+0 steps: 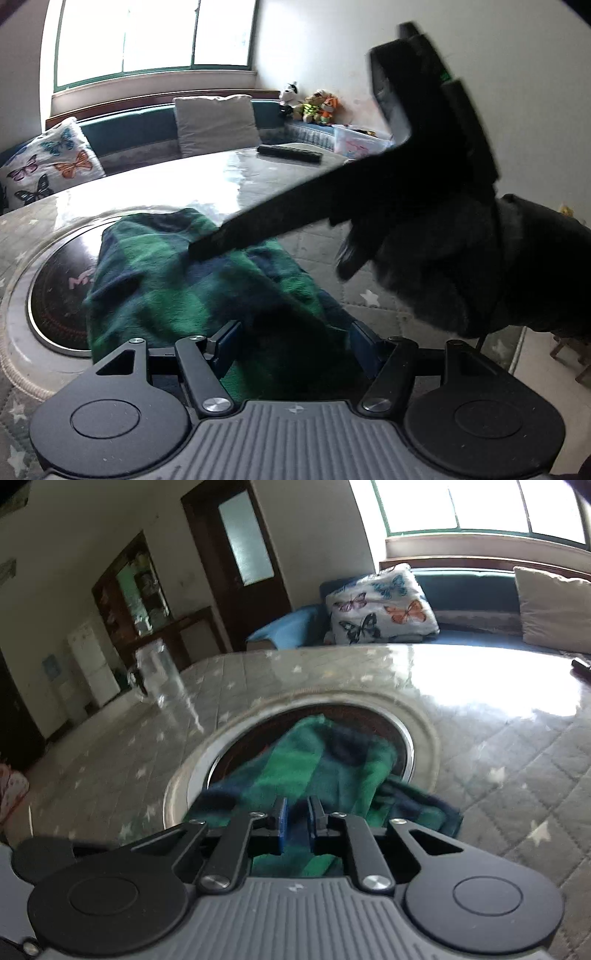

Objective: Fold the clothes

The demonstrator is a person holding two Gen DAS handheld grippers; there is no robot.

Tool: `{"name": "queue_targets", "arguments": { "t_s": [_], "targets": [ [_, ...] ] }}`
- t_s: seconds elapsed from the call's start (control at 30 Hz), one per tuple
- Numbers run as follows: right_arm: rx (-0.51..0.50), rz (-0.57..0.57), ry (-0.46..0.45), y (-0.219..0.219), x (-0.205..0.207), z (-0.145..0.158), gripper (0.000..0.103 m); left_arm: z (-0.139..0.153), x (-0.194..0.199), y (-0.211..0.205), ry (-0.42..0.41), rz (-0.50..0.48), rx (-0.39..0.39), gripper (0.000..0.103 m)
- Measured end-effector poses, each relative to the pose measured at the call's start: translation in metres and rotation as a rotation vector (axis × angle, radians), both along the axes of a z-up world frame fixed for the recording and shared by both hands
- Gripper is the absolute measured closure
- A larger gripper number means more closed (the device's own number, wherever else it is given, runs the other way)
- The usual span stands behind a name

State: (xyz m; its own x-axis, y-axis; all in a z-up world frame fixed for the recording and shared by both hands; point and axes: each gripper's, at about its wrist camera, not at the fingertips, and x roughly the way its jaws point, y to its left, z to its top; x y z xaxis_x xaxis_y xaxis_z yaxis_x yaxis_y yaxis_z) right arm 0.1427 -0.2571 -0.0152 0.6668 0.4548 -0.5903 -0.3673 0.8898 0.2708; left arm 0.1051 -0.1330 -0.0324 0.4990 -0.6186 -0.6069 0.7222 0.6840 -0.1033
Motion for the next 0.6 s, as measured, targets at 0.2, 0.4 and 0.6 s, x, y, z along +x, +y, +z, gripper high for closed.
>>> {"name": "queue_targets", "arguments": {
  "t_s": [0.2, 0.4, 0.6],
  "targets": [
    [-0.033, 0.002, 0.034, 0.0, -0.001, -0.017, 0.092, -0.011, -0.003, -0.009, 0.006, -0.046, 0.03, 0.036],
    [-0.066, 0.028, -0.016, 0.004, 0.003, 0.006, 0.085, 0.002, -0.003, 0.007, -0.024, -0.023, -0.005, 0.035],
    [-0.123, 0.106, -0.064, 0.028, 0.02, 0.024, 0.081, 0.006, 0.011, 0.03, -0.041, 0.059, -0.003, 0.035]
  ]
}}
